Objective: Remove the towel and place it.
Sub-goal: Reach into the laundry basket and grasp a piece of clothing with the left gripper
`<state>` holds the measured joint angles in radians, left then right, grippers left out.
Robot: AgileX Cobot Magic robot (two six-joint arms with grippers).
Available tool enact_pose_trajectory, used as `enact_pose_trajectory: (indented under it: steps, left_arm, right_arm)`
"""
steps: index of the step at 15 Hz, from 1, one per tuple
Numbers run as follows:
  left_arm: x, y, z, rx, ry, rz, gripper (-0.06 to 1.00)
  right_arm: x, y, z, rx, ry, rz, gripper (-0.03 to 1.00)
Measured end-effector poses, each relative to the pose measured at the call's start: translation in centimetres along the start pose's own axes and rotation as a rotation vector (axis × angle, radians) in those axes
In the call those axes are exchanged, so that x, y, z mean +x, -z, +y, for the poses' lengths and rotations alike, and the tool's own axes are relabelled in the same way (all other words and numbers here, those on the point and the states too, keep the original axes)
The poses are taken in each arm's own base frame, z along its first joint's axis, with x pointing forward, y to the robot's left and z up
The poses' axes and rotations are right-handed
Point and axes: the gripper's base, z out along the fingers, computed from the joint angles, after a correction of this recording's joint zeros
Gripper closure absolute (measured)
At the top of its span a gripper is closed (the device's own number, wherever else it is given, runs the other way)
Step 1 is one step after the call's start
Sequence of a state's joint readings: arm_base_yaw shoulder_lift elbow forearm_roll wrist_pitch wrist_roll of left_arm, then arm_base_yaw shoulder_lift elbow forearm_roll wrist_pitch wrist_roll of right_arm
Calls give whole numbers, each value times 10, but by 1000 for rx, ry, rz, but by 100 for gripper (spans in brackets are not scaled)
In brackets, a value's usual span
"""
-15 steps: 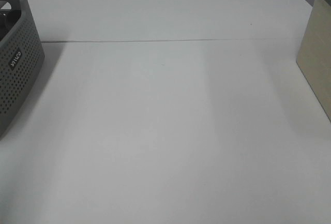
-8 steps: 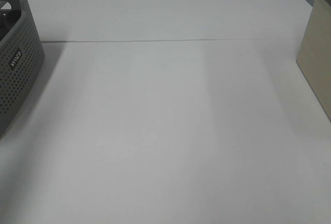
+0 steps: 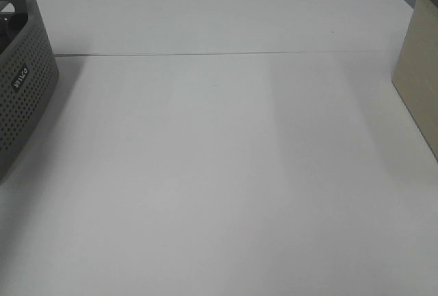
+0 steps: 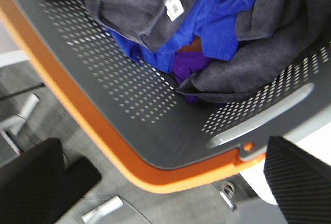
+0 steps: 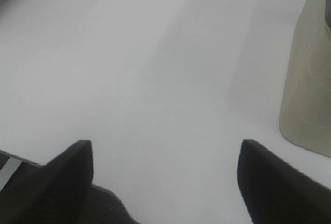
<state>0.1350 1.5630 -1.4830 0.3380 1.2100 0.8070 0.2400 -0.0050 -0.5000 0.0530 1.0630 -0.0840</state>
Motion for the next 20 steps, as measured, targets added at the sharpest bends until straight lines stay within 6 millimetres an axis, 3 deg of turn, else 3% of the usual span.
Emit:
enact_pose_trajectory:
  steps: [2, 5, 8, 11, 15, 18, 20]
  left_arm:
    - [0, -50, 10, 69, 17, 73, -5]
    - [0, -101, 21, 104, 5, 101, -5]
    - [-16, -142, 34, 77, -19, 68, -5]
    - [-37, -170, 45, 105, -12, 11, -5]
    - [-50, -196, 38, 217, -10, -9, -3]
    - [-48, -198, 34, 259, -13, 16, 14]
    - [-48, -198, 34, 259, -13, 16, 36]
  right_arm:
    - [0, 0, 0, 0, 0, 0, 22]
    - [0, 0, 0, -1, 0, 0, 22]
    - [0, 0, 0, -1, 0, 0, 22]
    - [0, 0, 0, -1, 0, 0, 22]
    - [0, 0, 0, -1, 0, 0, 22]
    - [0, 0, 0, -1, 0, 0, 22]
    - [0, 0, 0, -1, 0, 0, 22]
